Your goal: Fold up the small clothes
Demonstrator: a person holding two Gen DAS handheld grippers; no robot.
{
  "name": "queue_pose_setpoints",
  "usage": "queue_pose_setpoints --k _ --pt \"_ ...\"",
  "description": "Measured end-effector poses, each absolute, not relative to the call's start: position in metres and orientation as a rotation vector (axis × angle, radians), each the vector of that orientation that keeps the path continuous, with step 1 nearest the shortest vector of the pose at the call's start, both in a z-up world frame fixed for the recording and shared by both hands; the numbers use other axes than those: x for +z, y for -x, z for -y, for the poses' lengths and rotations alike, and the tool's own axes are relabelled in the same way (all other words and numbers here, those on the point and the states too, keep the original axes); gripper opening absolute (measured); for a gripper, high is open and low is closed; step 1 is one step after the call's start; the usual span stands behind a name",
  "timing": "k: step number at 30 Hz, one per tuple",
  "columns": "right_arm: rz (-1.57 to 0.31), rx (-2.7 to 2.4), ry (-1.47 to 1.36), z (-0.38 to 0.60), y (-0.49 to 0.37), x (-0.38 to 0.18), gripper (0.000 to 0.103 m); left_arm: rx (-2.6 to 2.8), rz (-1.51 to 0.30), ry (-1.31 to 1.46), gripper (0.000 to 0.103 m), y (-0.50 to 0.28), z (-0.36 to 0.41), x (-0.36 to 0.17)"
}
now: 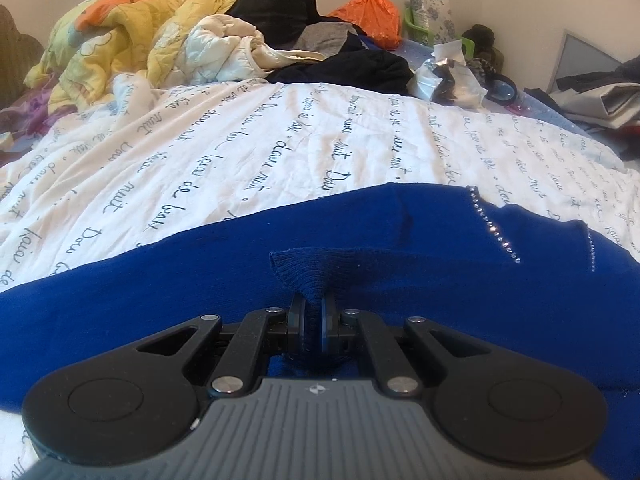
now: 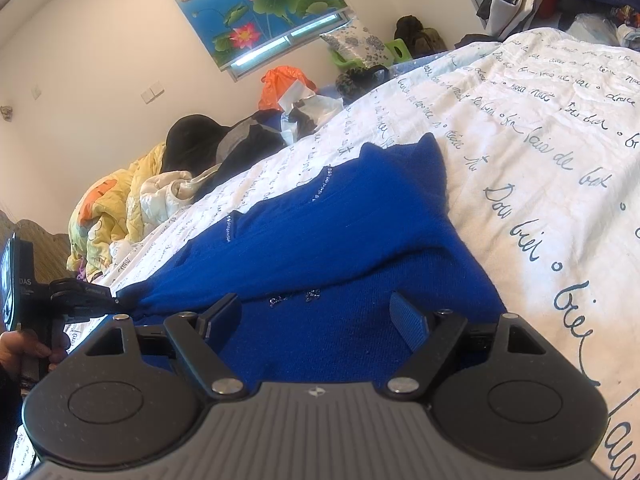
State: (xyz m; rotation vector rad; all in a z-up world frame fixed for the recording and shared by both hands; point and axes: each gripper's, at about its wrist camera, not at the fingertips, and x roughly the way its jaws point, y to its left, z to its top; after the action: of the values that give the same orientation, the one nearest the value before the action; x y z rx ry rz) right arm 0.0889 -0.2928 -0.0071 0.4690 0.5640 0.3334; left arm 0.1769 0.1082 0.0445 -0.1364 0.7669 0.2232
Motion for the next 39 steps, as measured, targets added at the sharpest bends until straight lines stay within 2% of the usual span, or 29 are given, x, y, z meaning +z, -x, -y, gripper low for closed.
queue_pose_setpoints --k 5,8,10,12,13,14,15,16,17,18,19,20,22,23,27,29,32,34,35,38,39 --pt "-0.580 0.329 -0.444 0.291 -0.087 0.001 0.083 0.221 -0.786 0.101 0.008 -0.171 -0.106 0.039" --pt "-0.495 0.416 -0.482 0.304 -0.088 0.030 0.085 0.210 -0.788 0.097 0.008 -0.166 -0.108 0.041" --pt "-0.459 0.420 -0.536 0.324 -0.107 0.045 0.097 0.195 -0.801 0.075 0.008 -0.167 -0.106 0.037" --pt "-0.517 0.361 -0.538 0.340 -0.145 0.047 0.101 0.192 -0.802 0.041 0.008 -0.168 -0.102 0.035" --pt "-0.559 0.306 -0.522 0.346 -0.166 0.046 0.101 0.202 -0.803 0.034 0.012 -0.168 -0.101 0.036" --pt "-0.617 0.275 -0.505 0.350 -0.187 0.042 0.101 0.233 -0.805 0.036 0.023 -0.167 -0.101 0.038" --pt "-0.683 0.264 -0.500 0.353 -0.207 0.035 0.094 0.261 -0.793 0.042 0.025 -0.165 -0.103 0.043" --pt "-0.739 0.257 -0.507 0.356 -0.224 0.028 0.086 0.285 -0.760 0.043 0.033 -0.159 -0.101 0.050" --pt "-0.787 0.252 -0.515 0.357 -0.238 0.021 0.066 0.304 -0.711 0.035 0.054 -0.151 -0.096 0.057" --pt "-0.814 0.248 -0.525 0.357 -0.248 0.014 0.057 0.299 -0.658 0.025 0.066 -0.144 -0.089 0.063" --pt "-0.798 0.246 -0.530 0.357 -0.252 0.013 0.057 0.269 -0.610 0.017 0.083 -0.139 -0.081 0.068" --pt "-0.799 0.253 -0.540 0.356 -0.256 0.011 0.053 0.222 -0.580 0.012 0.088 -0.136 -0.072 0.070" --pt "-0.816 0.265 -0.547 0.352 -0.263 0.010 0.036 0.108 -0.589 0.008 0.088 -0.141 -0.056 0.065" --pt "-0.827 0.264 -0.540 0.351 -0.265 0.008 0.013 0.057 -0.613 0.016 0.088 -0.146 -0.051 0.060" --pt "-0.807 0.264 -0.491 0.355 -0.259 0.017 0.006 0.000 -0.732 0.119 0.083 -0.170 -0.050 0.031" --pt "-0.786 0.217 -0.442 0.366 -0.258 0.018 0.006 -0.011 -0.695 0.105 0.091 -0.170 -0.051 0.021" --pt "-0.788 0.219 -0.439 0.371 -0.255 0.007 0.005 0.001 -0.697 0.014 0.094 -0.168 -0.039 0.015" --pt "-0.803 0.192 -0.419 0.365 -0.253 0.013 0.015 0.016 -0.709 -0.006 0.090 -0.167 -0.038 0.019" --pt "-0.809 0.146 -0.400 0.362 -0.250 0.022 0.022 0.021 -0.711 -0.003 0.083 -0.165 -0.038 0.023" --pt "-0.633 0.122 -0.314 0.342 -0.223 0.054 0.029 -0.027 -0.676 0.035 0.088 -0.162 -0.033 0.035" --pt "-0.612 0.180 -0.285 0.329 -0.220 0.059 0.042 -0.036 -0.680 0.033 0.090 -0.168 -0.028 0.035"
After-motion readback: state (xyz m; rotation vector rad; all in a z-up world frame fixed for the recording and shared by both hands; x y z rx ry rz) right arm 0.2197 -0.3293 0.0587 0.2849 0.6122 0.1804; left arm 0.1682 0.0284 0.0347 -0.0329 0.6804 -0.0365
